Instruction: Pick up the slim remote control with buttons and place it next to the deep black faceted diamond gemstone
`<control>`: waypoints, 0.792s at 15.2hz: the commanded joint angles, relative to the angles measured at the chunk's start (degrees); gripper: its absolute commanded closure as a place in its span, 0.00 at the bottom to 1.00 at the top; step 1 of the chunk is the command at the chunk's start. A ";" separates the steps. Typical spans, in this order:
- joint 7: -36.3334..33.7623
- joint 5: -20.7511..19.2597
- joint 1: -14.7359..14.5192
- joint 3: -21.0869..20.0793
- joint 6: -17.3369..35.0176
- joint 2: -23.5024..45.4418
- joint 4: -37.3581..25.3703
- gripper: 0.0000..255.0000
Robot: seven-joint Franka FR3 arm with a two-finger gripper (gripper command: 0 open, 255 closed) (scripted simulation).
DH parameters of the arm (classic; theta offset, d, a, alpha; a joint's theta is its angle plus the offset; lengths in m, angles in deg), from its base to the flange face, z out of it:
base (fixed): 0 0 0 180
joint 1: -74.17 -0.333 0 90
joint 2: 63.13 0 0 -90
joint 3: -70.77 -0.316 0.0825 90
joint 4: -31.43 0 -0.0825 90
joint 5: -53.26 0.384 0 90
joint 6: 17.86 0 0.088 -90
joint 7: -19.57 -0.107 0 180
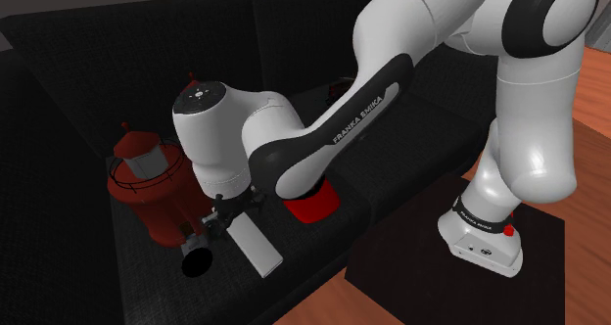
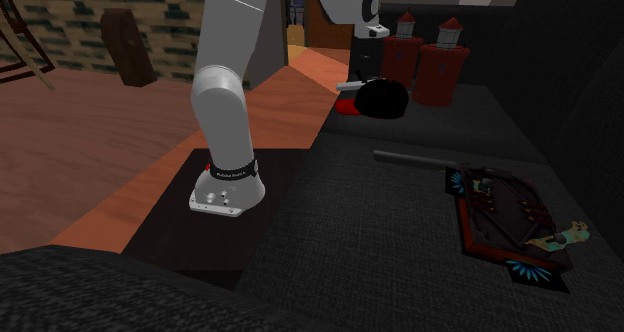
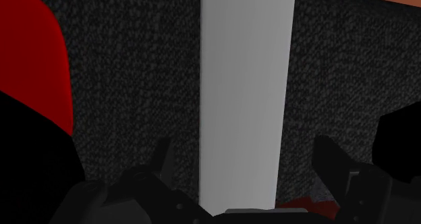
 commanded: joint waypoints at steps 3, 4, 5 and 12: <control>0.89 1.41 0.32 -0.72 -3.03 -1.79 -1.56 0.00; 1.29 2.06 0.43 -1.03 -4.58 -2.59 -2.47 0.00; 1.60 2.53 0.50 -1.25 -5.84 -3.18 -3.25 0.00; 1.60 2.53 0.49 -1.24 -5.84 -3.18 -3.25 0.00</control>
